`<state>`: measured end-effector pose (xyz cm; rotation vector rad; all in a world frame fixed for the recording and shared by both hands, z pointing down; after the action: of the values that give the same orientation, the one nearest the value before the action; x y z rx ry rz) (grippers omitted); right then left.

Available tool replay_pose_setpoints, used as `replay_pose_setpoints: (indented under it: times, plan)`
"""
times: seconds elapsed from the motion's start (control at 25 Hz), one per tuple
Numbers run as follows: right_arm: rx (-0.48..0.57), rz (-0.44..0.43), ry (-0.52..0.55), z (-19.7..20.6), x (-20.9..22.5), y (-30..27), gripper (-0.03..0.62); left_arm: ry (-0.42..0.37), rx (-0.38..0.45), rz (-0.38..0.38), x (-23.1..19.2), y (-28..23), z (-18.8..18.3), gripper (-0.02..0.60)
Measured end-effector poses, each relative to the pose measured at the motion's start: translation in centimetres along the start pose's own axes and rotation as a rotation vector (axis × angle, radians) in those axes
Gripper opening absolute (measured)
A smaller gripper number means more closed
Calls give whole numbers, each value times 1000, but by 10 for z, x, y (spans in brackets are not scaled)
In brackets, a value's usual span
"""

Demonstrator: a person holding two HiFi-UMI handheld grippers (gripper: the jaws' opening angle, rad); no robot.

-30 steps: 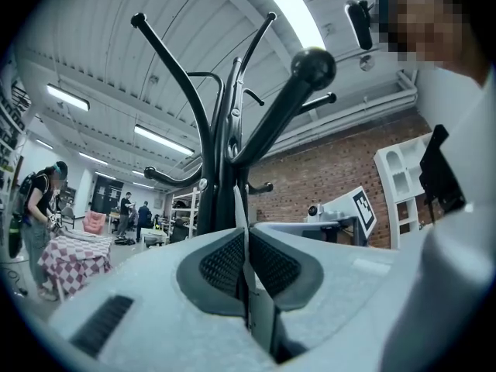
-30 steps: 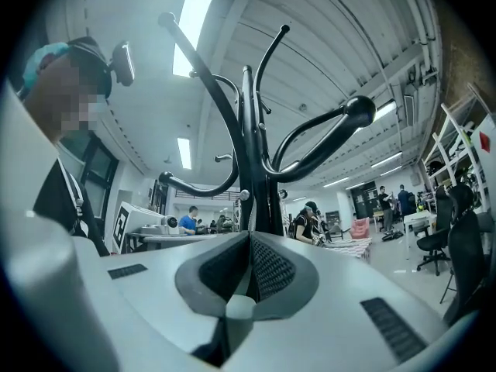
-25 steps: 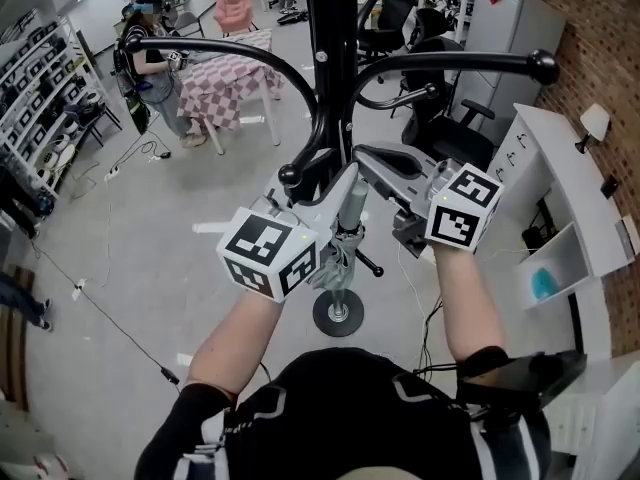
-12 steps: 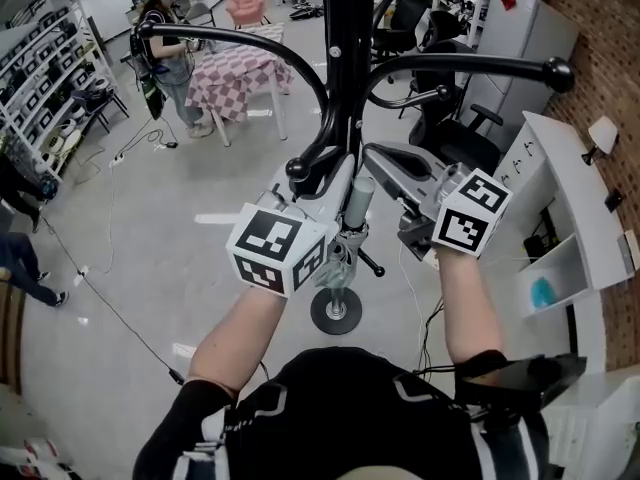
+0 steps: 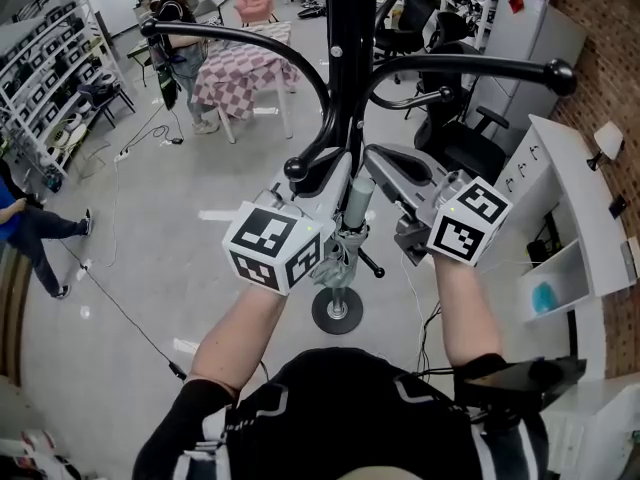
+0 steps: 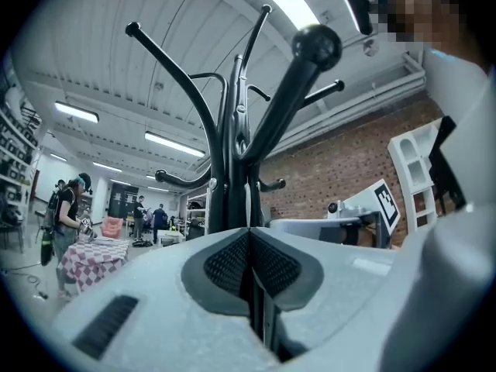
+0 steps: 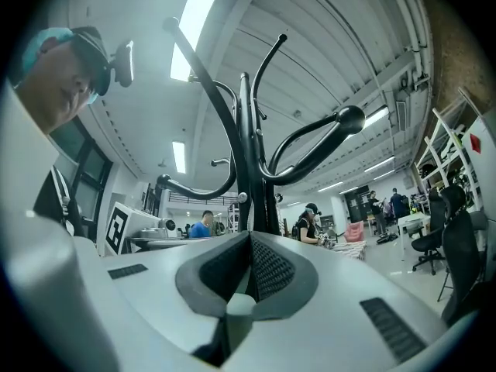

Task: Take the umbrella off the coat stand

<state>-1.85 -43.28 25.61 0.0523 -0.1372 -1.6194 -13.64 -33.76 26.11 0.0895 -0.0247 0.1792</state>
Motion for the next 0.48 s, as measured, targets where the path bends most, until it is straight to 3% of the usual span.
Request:
replay_pose_setpoints:
  times: [0.24,0.48]
  plan:
    - [27,29,-21,2,-3,1,9,-2,54,-31,7,6,1,12]
    - [64,72,-20,-1,-7,-1,9,-52,93,-54,13,10,-4,12]
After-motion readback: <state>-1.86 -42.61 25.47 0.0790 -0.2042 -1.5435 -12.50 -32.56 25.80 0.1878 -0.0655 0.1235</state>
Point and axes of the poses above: the fingertips, and each gripper's own axes: y backward along the fingers, x to its right, z out of its underside, the point moved 8 cm from there along y, backward along the fingers, and after that the axes turned 3 degrees about -x, right-handed, at the moved point
